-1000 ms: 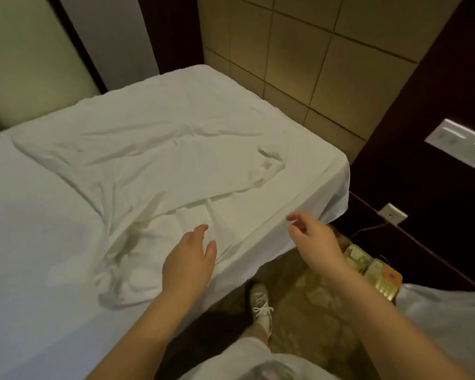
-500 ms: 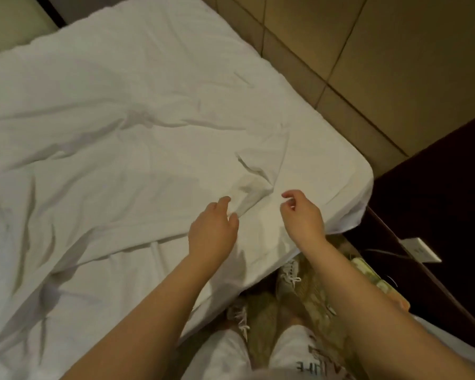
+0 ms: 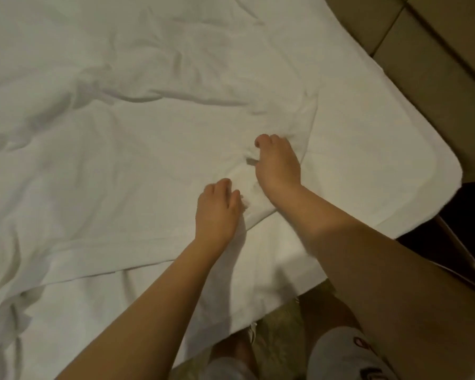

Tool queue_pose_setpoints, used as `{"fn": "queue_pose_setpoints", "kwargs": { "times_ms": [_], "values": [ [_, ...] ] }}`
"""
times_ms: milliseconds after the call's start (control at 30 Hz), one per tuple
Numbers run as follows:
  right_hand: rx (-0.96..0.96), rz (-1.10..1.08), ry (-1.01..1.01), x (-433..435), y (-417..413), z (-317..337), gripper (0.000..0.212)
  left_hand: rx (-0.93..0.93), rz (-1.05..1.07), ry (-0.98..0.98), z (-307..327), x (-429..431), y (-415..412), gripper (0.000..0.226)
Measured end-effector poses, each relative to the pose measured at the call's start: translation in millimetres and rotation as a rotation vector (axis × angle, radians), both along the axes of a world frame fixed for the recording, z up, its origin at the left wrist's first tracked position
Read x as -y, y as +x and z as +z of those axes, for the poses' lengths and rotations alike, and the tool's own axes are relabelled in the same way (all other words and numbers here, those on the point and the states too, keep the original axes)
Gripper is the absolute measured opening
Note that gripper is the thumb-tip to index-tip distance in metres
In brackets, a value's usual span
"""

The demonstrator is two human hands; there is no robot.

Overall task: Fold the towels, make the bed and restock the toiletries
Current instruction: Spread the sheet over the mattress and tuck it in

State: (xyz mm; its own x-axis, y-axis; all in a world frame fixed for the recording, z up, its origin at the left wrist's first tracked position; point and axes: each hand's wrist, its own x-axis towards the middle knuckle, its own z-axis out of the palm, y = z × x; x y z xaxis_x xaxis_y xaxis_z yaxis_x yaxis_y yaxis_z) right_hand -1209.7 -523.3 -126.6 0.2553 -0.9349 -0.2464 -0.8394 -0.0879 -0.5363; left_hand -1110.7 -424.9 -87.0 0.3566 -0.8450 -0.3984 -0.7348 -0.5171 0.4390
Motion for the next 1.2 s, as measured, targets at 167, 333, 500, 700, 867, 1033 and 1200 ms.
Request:
{"fn": "queue_pose_setpoints", "kwargs": {
  "times_ms": [167, 333, 500, 700, 867, 1033, 1200],
  "values": [
    [0.503, -0.610, 0.107, 10, -71, 37, 0.015, -0.170, -0.146, 0.121, 13, 30, -30, 0.044],
    [0.634, -0.775, 0.234, -18, -151, 39, 0.006, 0.031, -0.569, 0.162, 17, 38, -73, 0.042],
    [0.629, -0.830, 0.251, -32, -177, 29, 0.013, 0.019, -0.584, -0.040, 12, 29, -105, 0.008],
    [0.540, -0.610, 0.377, -30, -169, 34, 0.034, 0.041, -0.673, -0.074, -7, 25, -122, 0.017],
    [0.184, -0.523, 0.401, -36, -174, 23, 0.034, 0.023, -0.729, -0.058, -22, 18, -126, 0.040],
    [0.373, -0.673, 0.311, -57, -181, 18, 0.014, -0.019, -0.767, -0.082, -24, 13, -130, 0.045],
    [0.449, -0.824, 0.128, -51, -189, 21, 0.016, -0.085, -0.781, -0.158, -17, 29, -150, 0.048]
  ]
}}
